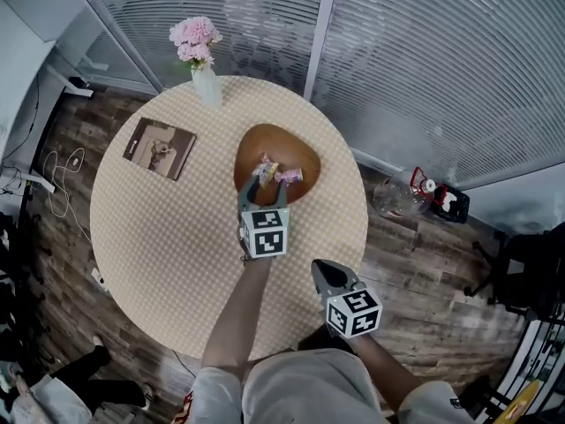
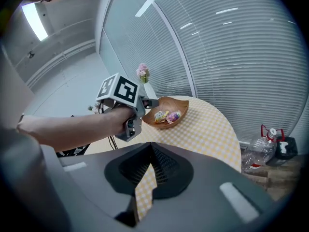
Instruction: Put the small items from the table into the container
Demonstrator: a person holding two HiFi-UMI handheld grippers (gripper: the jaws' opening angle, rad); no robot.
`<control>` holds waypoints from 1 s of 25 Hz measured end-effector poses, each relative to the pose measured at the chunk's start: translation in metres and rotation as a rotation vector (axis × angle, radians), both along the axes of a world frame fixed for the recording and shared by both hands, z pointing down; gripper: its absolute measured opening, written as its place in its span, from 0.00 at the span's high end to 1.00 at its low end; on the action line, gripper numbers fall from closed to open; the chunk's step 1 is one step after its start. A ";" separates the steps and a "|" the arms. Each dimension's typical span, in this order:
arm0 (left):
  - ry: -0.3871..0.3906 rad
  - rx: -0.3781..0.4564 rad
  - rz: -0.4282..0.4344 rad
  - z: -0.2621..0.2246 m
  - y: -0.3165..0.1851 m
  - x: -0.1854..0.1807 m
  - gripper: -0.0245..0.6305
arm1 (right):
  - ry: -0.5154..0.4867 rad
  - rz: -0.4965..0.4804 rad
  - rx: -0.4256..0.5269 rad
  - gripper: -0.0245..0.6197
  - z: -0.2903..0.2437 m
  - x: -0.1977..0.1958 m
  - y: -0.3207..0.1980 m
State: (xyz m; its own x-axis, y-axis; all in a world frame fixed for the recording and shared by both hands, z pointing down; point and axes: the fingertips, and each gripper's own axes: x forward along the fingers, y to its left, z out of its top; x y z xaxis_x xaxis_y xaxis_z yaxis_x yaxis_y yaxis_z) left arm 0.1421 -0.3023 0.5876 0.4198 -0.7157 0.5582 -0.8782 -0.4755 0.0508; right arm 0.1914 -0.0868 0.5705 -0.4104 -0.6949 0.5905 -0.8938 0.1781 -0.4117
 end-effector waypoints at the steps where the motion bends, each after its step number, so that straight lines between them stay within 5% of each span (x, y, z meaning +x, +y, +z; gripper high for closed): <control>1: 0.020 0.019 -0.012 -0.009 0.005 -0.009 0.63 | -0.001 -0.009 0.010 0.96 -0.003 -0.004 -0.003; 5: 0.100 0.099 -0.048 -0.051 0.037 -0.059 0.65 | -0.001 -0.059 0.058 0.96 -0.019 -0.034 -0.014; 10: 0.096 0.180 -0.114 -0.084 0.088 -0.139 0.94 | 0.005 -0.142 0.117 0.96 -0.040 -0.090 -0.013; 17: 0.103 0.149 -0.183 -0.086 0.161 -0.216 0.95 | 0.011 -0.244 0.182 0.96 -0.057 -0.168 0.010; 25: 0.124 0.059 -0.231 -0.061 0.237 -0.259 0.95 | 0.023 -0.284 0.194 0.96 -0.062 -0.218 0.046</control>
State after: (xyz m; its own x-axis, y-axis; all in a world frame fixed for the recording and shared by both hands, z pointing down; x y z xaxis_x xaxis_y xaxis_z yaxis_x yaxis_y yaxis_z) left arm -0.1165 -0.0656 0.5267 0.3045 -0.8304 0.4666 -0.9525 -0.2689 0.1432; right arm -0.0264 -0.0404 0.5086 -0.5913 -0.6555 0.4698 -0.8062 0.4938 -0.3258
